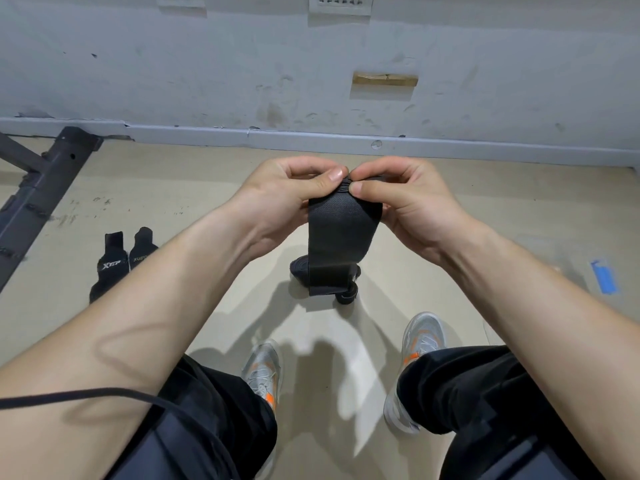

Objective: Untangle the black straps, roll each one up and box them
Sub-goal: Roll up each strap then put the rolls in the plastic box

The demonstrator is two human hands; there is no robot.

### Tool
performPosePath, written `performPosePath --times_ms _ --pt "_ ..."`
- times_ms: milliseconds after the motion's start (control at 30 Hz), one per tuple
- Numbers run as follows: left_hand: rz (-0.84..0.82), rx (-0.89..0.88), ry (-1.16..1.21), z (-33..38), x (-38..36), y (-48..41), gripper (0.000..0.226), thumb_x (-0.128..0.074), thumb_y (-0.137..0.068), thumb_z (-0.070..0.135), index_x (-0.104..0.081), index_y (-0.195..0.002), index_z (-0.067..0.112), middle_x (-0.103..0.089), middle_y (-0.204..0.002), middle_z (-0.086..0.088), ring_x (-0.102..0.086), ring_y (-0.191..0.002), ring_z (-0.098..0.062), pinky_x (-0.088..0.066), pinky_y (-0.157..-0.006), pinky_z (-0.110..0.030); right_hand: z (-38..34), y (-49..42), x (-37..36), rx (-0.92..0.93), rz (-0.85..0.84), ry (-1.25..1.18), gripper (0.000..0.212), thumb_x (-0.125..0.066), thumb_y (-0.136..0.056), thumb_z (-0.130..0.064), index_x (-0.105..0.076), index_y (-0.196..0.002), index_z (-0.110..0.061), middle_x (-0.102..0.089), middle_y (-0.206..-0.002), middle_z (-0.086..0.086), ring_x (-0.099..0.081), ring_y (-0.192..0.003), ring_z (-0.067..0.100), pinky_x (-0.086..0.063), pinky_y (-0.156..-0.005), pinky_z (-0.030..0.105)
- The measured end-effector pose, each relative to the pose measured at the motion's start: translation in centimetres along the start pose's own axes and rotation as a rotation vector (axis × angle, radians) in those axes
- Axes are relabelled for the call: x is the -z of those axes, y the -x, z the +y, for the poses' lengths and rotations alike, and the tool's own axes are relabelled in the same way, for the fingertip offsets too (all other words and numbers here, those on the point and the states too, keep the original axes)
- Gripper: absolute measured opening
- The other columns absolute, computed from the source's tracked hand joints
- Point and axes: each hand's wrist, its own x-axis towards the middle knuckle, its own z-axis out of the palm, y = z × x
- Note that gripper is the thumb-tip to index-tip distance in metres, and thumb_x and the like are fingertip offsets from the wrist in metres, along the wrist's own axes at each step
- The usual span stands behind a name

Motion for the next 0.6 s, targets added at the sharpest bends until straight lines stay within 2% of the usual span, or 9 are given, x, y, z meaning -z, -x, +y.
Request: performPosePath --times_ms 100,200,300,400,500,600 --pt "0.108 -0.064 -0.038 -0.6 -0.6 -0.2 0.013 -0.068 -0.09 -0.005 -0.071 -0.097 0.006 -0.072 -0.084 -0.007 -0.07 -0.079 -0.019 -0.058 -0.078 -0.028 -0.1 -0.2 0.1 -0.033 0.019 -0.036 0.021 -0.065 -0.087 0.013 -0.072 -0.085 -0.006 -0.071 -0.076 0.003 -0.068 -0.072 0.016 -0.055 -0.068 0.026" --pt "0.147 -0.079 -0.03 -0.8 -0.8 -0.4 0.018 -0.07 -0.088 -0.007 -0.072 -0.098 0.008 -0.071 -0.09 -0.01 -0.07 -0.086 -0.023 -0.058 -0.083 -0.03 -0.2 -0.2 0.1 -0.045 0.009 -0.047 0.021 -0.064 -0.087 0.013 -0.072 -0.085 -0.006 -0.072 -0.077 0.004 -0.069 -0.076 0.017 -0.056 -0.073 0.028" --pt "0.152 -0.074 0.017 -0.7 -0.8 -0.3 0.02 -0.069 -0.087 -0.009 -0.072 -0.096 0.008 -0.073 -0.088 -0.009 -0.071 -0.084 -0.022 -0.058 -0.081 -0.029 -0.2 -0.2 0.1 -0.036 -0.005 -0.052 0.018 -0.062 -0.09 0.009 -0.07 -0.092 -0.007 -0.072 -0.084 0.005 -0.069 -0.079 0.017 -0.055 -0.074 0.029" --pt "0.165 -0.073 0.037 -0.6 -0.9 -0.1 0.022 -0.068 -0.086 -0.012 -0.073 -0.095 0.008 -0.071 -0.081 -0.007 -0.071 -0.077 -0.021 -0.057 -0.075 -0.027 -0.2 -0.3 0.0 -0.065 -0.016 -0.037 0.013 -0.058 -0.099 -0.004 -0.065 -0.109 -0.009 -0.068 -0.095 0.011 -0.069 -0.081 0.021 -0.055 -0.075 0.032" --pt "0.186 -0.079 0.029 -0.6 -1.0 0.0 0.023 -0.068 -0.085 -0.013 -0.072 -0.093 0.009 -0.07 -0.08 -0.007 -0.071 -0.077 -0.021 -0.057 -0.075 -0.027 -0.1 -0.4 0.2 -0.055 -0.038 0.195 0.011 -0.056 -0.103 -0.018 -0.065 -0.098 -0.014 -0.066 -0.084 0.0 -0.065 -0.074 0.012 -0.053 -0.072 0.028" --pt "0.197 -0.108 0.008 -0.8 -1.3 0.0 0.025 -0.07 -0.085 -0.013 -0.07 -0.094 0.01 -0.07 -0.089 -0.009 -0.07 -0.081 -0.02 -0.057 -0.074 -0.027 0.0 -0.5 0.5 0.014 -0.029 0.304 0.011 -0.059 -0.102 -0.014 -0.067 -0.095 -0.014 -0.069 -0.075 -0.003 -0.065 -0.07 0.01 -0.053 -0.068 0.026"
